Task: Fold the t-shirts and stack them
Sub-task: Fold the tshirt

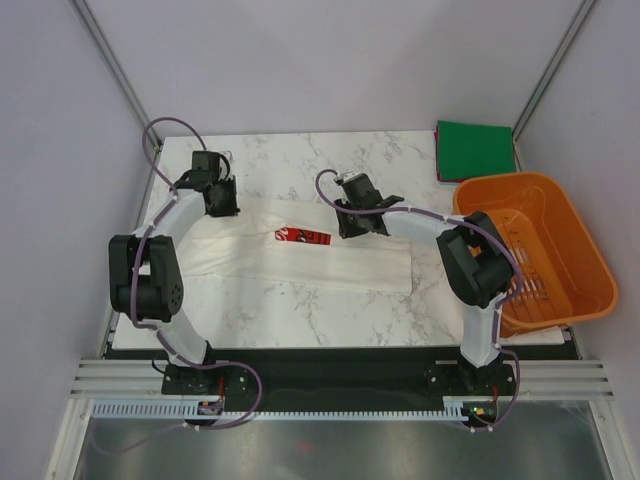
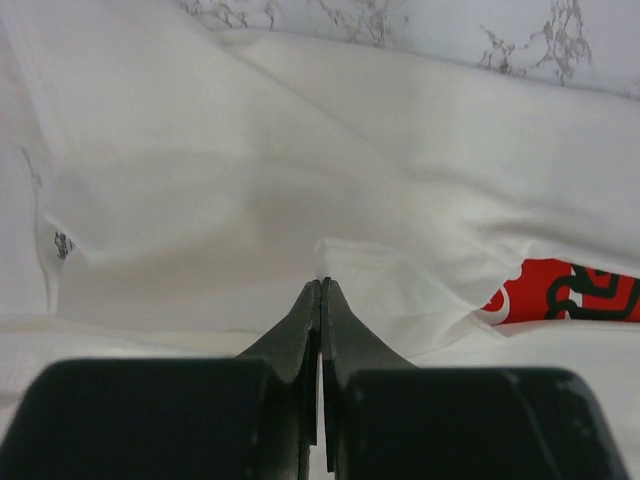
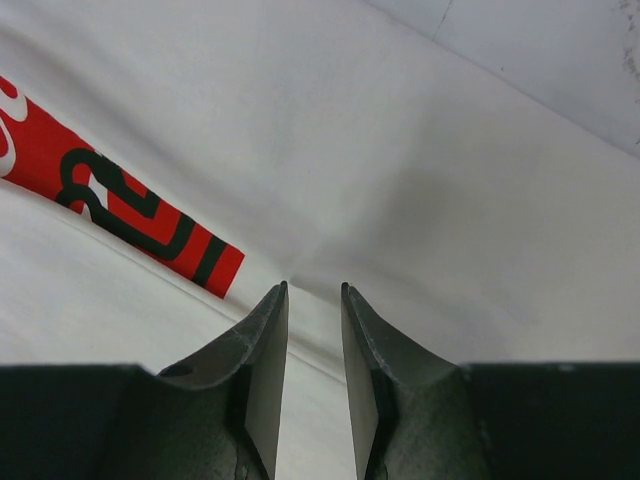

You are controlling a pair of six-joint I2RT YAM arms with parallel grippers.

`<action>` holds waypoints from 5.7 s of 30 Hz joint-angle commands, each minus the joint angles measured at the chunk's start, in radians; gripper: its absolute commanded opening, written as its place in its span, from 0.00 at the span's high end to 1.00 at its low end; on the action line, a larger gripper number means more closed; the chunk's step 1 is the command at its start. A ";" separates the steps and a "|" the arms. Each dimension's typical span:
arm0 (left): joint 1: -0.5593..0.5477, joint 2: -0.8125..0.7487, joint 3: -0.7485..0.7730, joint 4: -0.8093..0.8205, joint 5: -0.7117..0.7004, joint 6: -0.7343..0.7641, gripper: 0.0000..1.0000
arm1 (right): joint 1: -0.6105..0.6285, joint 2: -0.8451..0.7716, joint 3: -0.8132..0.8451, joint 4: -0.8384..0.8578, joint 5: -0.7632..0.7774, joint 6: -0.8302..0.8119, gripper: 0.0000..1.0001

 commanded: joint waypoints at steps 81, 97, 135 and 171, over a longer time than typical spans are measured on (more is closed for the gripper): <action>-0.067 -0.064 0.037 -0.413 -0.181 -0.194 0.46 | -0.181 -0.265 -0.370 -0.076 0.409 0.192 0.89; 0.013 0.154 0.145 -0.315 -0.086 -0.244 0.49 | -0.183 -0.345 -0.279 -0.129 0.354 0.203 0.87; 0.079 0.033 0.196 -0.200 -0.014 -0.376 0.41 | -0.301 -0.010 0.018 -0.002 0.270 0.215 0.83; 0.459 -0.412 -0.240 -0.152 -0.003 -0.501 0.41 | 0.428 0.241 0.320 0.013 0.185 0.974 0.50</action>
